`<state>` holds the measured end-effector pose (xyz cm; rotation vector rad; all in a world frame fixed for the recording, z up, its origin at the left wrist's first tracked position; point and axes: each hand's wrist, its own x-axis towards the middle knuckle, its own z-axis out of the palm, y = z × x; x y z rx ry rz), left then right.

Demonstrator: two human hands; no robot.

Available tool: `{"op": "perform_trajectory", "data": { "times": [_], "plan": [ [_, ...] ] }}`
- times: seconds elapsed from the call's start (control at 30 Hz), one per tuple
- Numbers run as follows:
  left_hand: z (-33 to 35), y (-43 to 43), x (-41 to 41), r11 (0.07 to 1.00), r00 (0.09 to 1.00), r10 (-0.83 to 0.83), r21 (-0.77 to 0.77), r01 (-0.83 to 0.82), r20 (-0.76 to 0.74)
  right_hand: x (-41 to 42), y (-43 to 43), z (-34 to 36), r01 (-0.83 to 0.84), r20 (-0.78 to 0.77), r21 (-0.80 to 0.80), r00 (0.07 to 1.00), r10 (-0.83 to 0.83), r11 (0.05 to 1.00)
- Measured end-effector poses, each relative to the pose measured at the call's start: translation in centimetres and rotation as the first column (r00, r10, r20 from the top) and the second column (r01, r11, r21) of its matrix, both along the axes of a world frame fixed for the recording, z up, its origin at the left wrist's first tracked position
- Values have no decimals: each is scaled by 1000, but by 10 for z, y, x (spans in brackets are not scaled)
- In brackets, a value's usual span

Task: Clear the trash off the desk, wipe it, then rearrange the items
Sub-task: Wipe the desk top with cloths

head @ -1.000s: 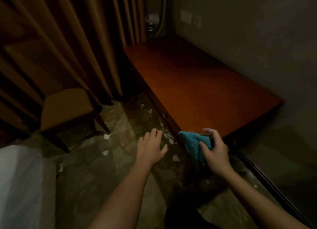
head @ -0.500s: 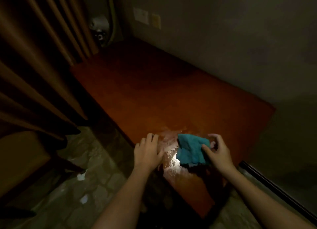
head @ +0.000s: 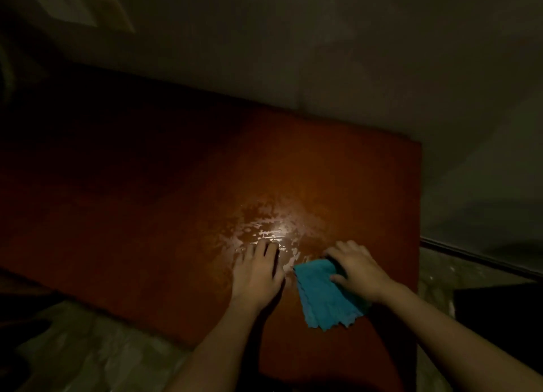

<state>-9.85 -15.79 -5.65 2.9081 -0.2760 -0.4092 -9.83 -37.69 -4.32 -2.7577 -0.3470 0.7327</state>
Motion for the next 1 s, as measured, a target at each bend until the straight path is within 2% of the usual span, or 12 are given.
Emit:
{"op": "perform_trajectory", "data": {
  "times": [0.17,0.3,0.4,0.5,0.57,0.67,0.77,0.83,0.9,1.0],
  "plan": [
    [-2,18,18,996,996,-90,1,90,-7,-2,-3,12,134,-57,112,990,-128,985],
    [8,18,31,992,992,-122,-24,122,14,-3,-11,36,219,34,209,972,-231,953],
    [16,14,36,989,990,-134,-57,137,54,-10,-7,62,234,116,272,955,-273,933],
    [19,11,37,987,987,-130,-78,138,94,-27,3,71,202,204,264,944,-259,943],
    [19,12,34,988,987,-127,-72,134,95,-38,12,66,190,145,294,960,-240,937],
    [15,19,27,990,990,-131,-43,133,57,-45,20,55,279,-106,435,960,-259,856],
    [11,24,21,991,991,-128,-32,129,40,-42,23,43,343,-218,412,937,-274,844],
    [12,24,16,990,990,-133,-40,135,51,-40,27,37,311,-163,340,949,-271,887],
    [13,24,15,986,984,-166,-23,167,58,-36,31,42,268,-10,252,962,-275,930],
    [15,27,20,986,985,-161,-23,163,64,-24,31,64,224,215,228,938,-273,948]
  ]
}}
